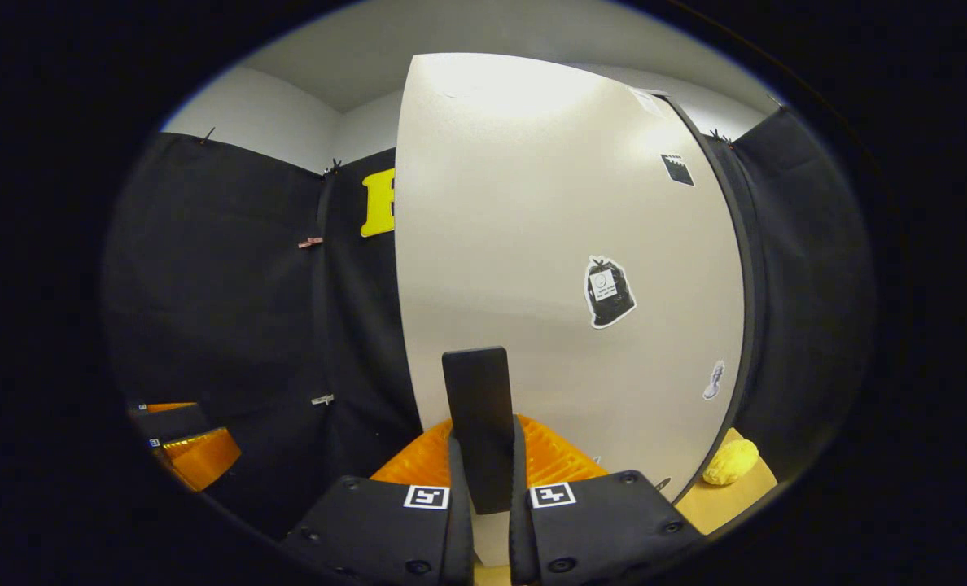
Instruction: Open the cabinet door with the right hand, grasp the bottle in the cabinet with the left hand and place it on the coaster, then close the cabinet door with the right hand.
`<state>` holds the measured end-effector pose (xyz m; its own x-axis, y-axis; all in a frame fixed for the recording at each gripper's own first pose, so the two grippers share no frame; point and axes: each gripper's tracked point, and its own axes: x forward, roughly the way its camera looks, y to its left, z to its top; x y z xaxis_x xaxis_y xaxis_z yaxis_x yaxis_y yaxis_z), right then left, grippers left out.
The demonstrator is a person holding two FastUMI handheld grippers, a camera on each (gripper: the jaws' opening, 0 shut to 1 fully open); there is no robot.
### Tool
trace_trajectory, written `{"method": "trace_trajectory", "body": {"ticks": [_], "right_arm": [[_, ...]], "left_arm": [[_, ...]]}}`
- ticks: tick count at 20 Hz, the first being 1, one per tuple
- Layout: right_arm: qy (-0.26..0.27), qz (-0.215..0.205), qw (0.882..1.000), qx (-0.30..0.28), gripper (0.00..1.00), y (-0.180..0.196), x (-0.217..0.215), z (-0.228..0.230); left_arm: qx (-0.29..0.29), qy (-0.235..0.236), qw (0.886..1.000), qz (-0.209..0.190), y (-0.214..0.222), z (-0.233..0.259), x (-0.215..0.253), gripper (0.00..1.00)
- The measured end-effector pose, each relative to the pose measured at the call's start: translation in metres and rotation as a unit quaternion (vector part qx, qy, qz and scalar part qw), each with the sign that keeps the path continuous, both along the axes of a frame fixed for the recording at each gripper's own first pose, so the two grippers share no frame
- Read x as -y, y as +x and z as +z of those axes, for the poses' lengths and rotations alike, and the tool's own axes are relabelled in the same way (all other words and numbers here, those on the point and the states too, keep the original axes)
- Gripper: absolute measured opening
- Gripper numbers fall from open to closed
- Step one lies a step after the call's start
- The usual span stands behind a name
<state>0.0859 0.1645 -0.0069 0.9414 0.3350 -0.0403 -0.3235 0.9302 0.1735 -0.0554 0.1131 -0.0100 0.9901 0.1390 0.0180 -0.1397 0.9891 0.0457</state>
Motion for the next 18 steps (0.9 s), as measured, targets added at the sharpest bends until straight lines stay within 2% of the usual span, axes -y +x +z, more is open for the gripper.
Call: {"method": "trace_trajectory", "body": {"ticks": [1,2,12,18], "right_arm": [[0.002,0.002,1.000,-0.001,0.21,-0.007,0.006,0.001],[0.003,0.006,1.000,-0.002,0.21,-0.014,0.013,0.002],[0.002,0.023,1.000,-0.001,0.21,-0.066,0.096,0.007],[-0.014,0.001,1.000,0.004,0.20,-0.086,0.158,0.008]], "left_arm": [[0.001,0.001,1.000,0.001,0.000,0.002,0.004,0.92],[0.002,0.001,1.000,0.000,-0.001,0.003,0.009,0.95],[0.016,-0.003,1.000,0.008,0.001,0.015,0.069,0.94],[0.015,-0.005,1.000,0.006,0.007,0.017,0.122,0.94]]}}
